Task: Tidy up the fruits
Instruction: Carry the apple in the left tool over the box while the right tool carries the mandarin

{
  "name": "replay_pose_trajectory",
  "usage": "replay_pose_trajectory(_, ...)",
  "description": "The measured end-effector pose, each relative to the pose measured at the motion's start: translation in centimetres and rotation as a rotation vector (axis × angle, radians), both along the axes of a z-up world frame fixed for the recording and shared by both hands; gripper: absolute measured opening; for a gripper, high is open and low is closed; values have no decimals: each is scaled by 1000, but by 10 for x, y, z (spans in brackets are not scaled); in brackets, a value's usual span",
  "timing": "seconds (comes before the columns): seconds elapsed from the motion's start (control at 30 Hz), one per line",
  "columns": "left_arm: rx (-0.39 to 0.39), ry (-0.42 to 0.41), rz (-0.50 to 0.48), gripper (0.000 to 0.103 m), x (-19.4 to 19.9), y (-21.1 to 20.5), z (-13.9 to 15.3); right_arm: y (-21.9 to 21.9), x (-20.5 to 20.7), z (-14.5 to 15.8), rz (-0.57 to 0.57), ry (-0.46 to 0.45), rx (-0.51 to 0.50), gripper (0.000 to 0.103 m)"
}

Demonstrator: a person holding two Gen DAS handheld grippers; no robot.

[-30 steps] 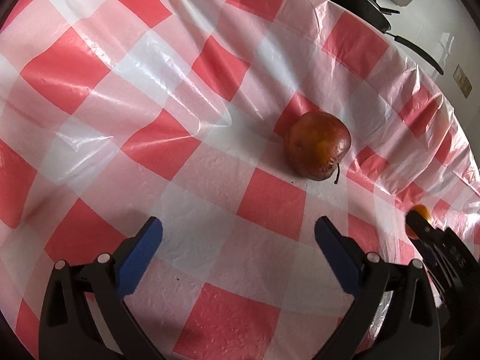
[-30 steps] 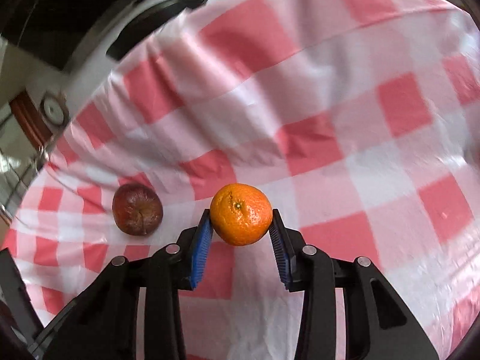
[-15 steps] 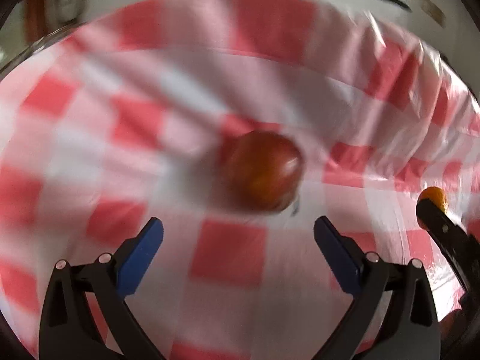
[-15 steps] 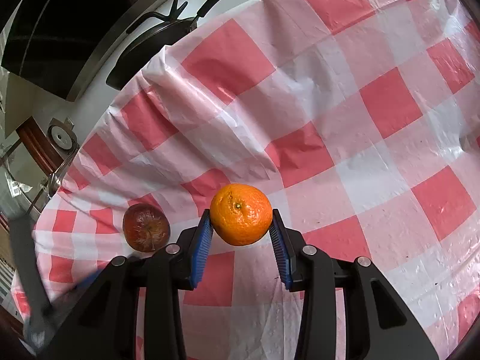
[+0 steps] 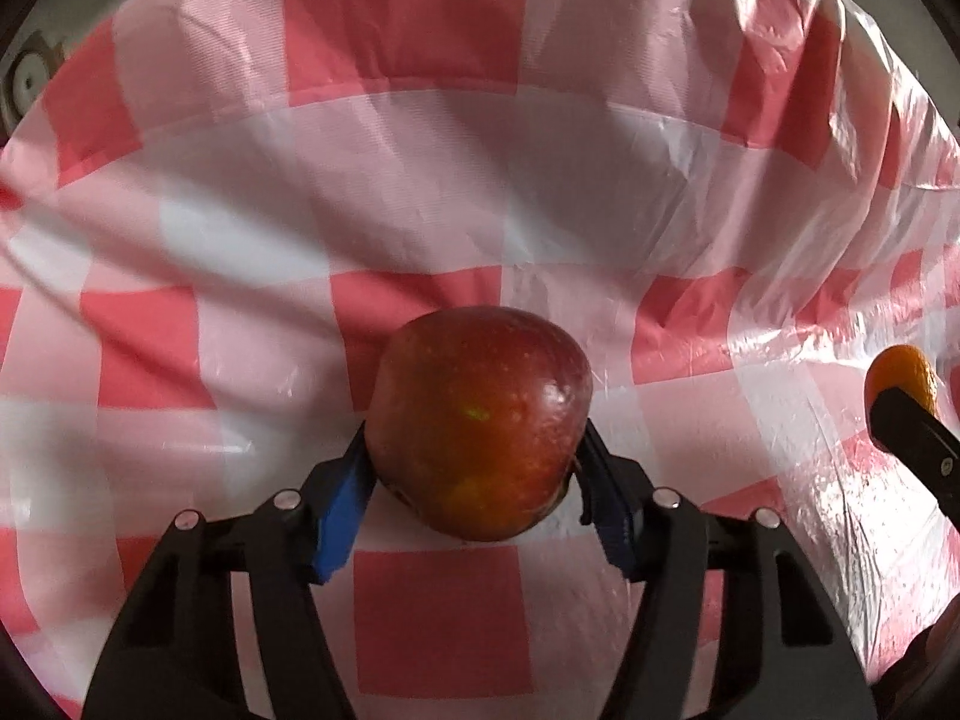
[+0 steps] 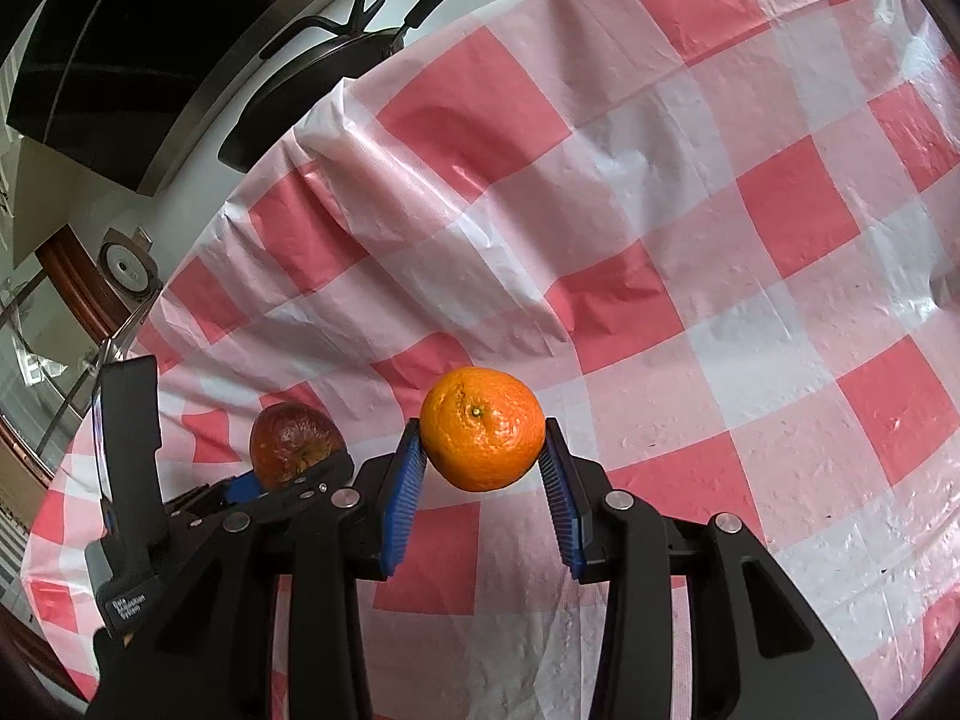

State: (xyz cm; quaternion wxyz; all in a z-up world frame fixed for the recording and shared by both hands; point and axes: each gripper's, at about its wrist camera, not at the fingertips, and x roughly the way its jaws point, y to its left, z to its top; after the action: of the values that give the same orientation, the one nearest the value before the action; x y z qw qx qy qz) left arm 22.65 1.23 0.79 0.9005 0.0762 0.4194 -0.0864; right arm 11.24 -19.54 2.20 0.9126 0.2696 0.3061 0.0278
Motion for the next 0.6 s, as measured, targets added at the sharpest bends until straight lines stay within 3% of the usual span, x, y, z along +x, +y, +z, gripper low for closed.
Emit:
replay_pose_trajectory(0.2, -84, 4, 130, 64, -60, -4, 9, -2, 0, -1, -1, 1, 6, 39)
replay_pose_trajectory(0.4, -62, -59, 210, 64, -138, -1, 16, -3, -1, -2, 3, 2, 12, 39)
replay_pose_trajectory(0.6, -107, -46, 305, 64, -160, 25, 18, -2, 1, -2, 11, 1, 2, 39)
